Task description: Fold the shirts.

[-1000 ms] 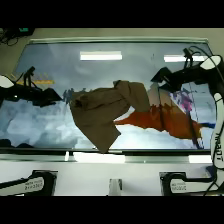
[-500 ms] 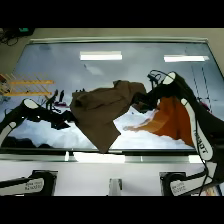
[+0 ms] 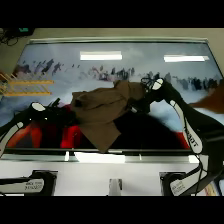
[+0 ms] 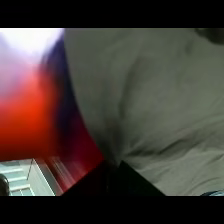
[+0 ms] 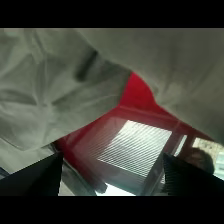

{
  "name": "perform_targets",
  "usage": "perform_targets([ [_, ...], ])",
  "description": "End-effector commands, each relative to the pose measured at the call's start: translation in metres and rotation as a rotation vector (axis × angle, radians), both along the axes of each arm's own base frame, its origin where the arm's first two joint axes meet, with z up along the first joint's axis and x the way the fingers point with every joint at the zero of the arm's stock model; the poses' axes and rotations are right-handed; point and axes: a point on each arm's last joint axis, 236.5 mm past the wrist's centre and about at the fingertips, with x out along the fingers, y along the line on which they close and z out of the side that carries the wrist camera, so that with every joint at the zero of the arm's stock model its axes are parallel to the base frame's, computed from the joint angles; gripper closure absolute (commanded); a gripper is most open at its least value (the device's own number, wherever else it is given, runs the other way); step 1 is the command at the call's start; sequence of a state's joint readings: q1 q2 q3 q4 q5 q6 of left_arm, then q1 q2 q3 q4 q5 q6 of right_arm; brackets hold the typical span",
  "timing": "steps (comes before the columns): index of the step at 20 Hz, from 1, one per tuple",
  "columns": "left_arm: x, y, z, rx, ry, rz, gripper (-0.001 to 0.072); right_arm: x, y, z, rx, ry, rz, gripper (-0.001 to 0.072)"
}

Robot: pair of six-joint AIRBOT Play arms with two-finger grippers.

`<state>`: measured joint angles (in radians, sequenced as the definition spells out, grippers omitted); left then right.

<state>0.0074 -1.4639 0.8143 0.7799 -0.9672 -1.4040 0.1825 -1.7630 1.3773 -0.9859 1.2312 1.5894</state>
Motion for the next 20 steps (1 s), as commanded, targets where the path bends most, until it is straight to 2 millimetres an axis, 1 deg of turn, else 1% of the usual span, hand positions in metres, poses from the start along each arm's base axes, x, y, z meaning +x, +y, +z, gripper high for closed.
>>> perform_targets([
  [1, 0.009, 0.000, 0.006, 0.006, -0.071, -0.040, 0.0671, 0.004, 0.004, -0.009, 0.009, 0.019, -0.045, 0.0018],
  [3, 0.010, 0.000, 0.012, 0.008, -0.096, -0.049, 0.0671, 0.012, 0.006, -0.010, 0.014, 0.001, -0.077, 0.0021],
  [5, 0.011, -0.001, 0.017, 0.008, -0.109, -0.051, 0.0671, 0.017, 0.014, -0.013, 0.053, 0.007, -0.110, 0.0026],
  [8, 0.012, -0.001, 0.022, 0.007, -0.122, -0.053, 0.0671, 0.020, 0.036, -0.017, 0.128, 0.036, -0.147, 0.0049],
  [10, 0.013, -0.001, 0.027, 0.007, -0.137, -0.053, 0.0671, 0.015, 0.050, -0.023, 0.114, 0.024, -0.118, 0.0058],
  [11, 0.014, -0.001, 0.030, 0.008, -0.148, -0.053, 0.0671, 0.017, 0.054, -0.025, 0.099, -0.005, -0.110, 0.0106],
  [12, 0.016, -0.001, 0.036, 0.011, -0.177, -0.072, 0.0671, 0.021, 0.056, -0.025, 0.088, -0.033, -0.113, 0.0332],
  [13, 0.017, -0.002, 0.045, 0.012, -0.217, -0.108, 0.0671, 0.026, 0.056, -0.020, 0.091, -0.050, -0.126, 0.0665],
  [14, 0.021, -0.004, 0.060, 0.012, -0.269, -0.150, 0.0671, 0.032, 0.054, -0.011, 0.096, -0.073, -0.145, 0.0686],
  [15, 0.026, -0.006, 0.079, 0.014, -0.329, -0.181, 0.0671, 0.038, 0.052, 0.003, 0.104, -0.127, -0.128, 0.0687],
  [16, 0.037, -0.008, 0.107, 0.020, -0.409, -0.189, 0.0671, 0.046, 0.050, 0.026, 0.117, -0.214, -0.081, 0.0687],
  [17, 0.049, -0.011, 0.143, 0.025, -0.508, -0.193, 0.0672, 0.053, 0.047, 0.059, 0.131, -0.322, -0.012, 0.0687],
  [18, 0.058, -0.016, 0.185, 0.025, -0.616, -0.197, 0.0671, 0.057, 0.045, 0.098, 0.142, -0.442, 0.059, 0.0687],
  [19, 0.065, -0.023, 0.240, 0.020, -0.754, -0.207, 0.0672, 0.061, 0.042, 0.149, 0.149, -0.585, 0.118, 0.0687],
  [20, 0.064, -0.029, 0.301, 0.012, -0.908, -0.221, 0.0672, 0.063, 0.035, 0.204, 0.149, -0.728, 0.142, 0.0687],
])
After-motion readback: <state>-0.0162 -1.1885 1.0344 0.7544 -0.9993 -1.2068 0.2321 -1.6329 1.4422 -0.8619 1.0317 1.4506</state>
